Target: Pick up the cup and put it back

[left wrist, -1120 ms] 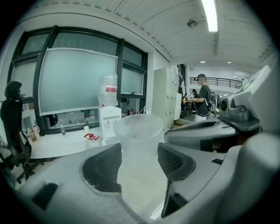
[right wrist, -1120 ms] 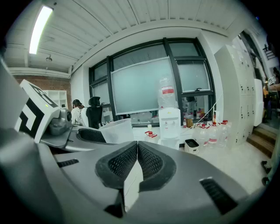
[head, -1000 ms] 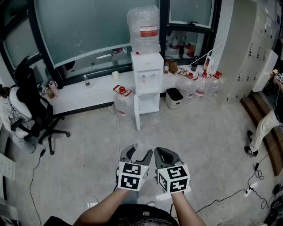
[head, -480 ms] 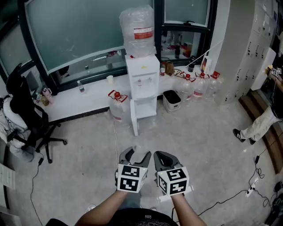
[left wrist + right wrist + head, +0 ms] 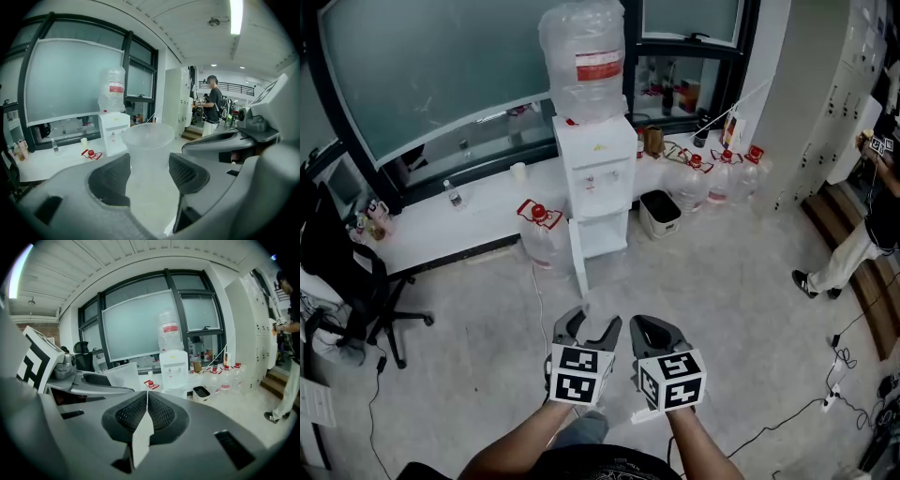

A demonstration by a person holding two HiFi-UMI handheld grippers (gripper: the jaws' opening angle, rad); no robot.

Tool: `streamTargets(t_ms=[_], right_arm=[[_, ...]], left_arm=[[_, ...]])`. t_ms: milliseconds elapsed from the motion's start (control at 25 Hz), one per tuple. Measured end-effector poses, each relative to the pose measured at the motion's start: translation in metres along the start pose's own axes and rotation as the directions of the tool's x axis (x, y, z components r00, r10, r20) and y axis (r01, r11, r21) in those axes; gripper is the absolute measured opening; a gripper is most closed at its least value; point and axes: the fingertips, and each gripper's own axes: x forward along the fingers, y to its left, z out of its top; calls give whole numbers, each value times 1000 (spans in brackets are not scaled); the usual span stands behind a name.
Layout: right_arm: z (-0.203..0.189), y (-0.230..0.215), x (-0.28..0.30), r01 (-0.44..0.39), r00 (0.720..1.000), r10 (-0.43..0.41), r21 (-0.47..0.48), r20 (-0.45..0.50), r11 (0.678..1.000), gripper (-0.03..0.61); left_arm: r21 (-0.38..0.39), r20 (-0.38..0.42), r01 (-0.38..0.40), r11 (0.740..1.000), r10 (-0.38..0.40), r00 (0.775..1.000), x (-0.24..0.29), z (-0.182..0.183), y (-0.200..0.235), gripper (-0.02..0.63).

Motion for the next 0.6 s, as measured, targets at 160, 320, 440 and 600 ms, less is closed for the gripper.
streamTargets(t_ms=[160,320,440,600], right_arm=[[17,4,30,18,1000,-18,-4,-11,1000,23],[29,10,48,30,999,-30,-14,-16,999,23],[33,12,58,37,999,-37,-23,-23,999,23],[35,12,66,45,999,-46,-25,-28,999,23]], left_arm=[[-1,2,23,1000,-23,1000,15,14,28,256],[1,0,44,999,-44,999,23,22,45,256],[-7,2,52,999,-52,999,28,22,55,256],[-20,-2,56,998,-56,998,33,19,63,256]])
